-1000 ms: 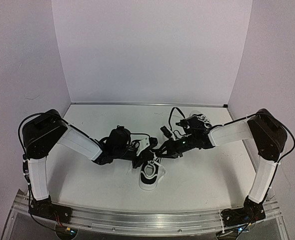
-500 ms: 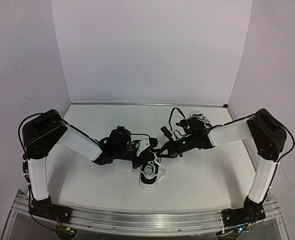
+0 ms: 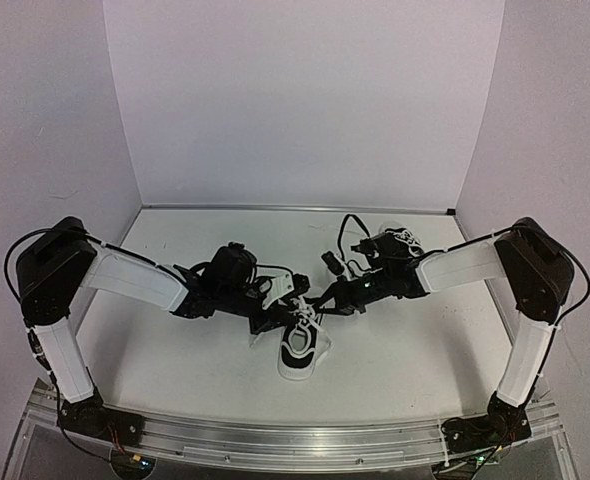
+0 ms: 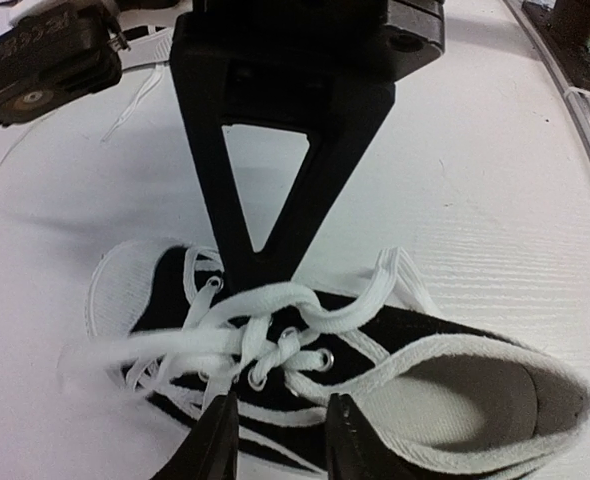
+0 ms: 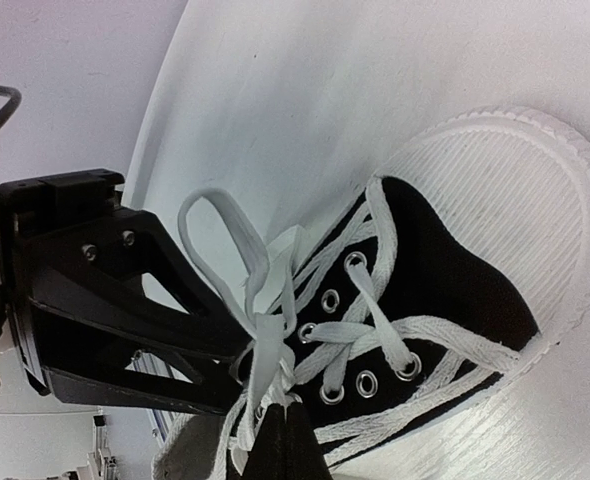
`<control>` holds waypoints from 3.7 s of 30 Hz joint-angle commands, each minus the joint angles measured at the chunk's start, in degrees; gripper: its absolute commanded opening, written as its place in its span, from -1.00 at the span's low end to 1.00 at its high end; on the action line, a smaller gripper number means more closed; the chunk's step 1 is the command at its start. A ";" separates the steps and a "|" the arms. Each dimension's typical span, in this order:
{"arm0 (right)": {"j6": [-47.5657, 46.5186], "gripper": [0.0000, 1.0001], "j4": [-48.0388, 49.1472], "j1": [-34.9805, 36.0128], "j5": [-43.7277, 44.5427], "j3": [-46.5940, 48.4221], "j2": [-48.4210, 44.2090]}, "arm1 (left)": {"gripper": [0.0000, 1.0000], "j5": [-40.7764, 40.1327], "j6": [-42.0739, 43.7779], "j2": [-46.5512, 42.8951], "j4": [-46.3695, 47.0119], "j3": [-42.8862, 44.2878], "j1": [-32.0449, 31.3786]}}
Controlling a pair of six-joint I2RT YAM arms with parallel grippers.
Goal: Tie the shoes
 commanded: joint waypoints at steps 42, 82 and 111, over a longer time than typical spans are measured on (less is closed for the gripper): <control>-5.01 -1.00 -5.17 5.21 8.56 3.69 -5.37 | -0.40 7.42 18.03 2.37 -21.70 12.43 5.15; -3.51 -1.00 -8.45 0.51 20.74 -8.26 -14.12 | -1.00 -5.00 12.00 -2.07 -18.57 5.75 7.07; -4.36 -1.00 -8.56 -0.78 20.21 -6.76 -14.81 | -1.00 -3.74 11.18 -5.15 -12.93 3.95 6.43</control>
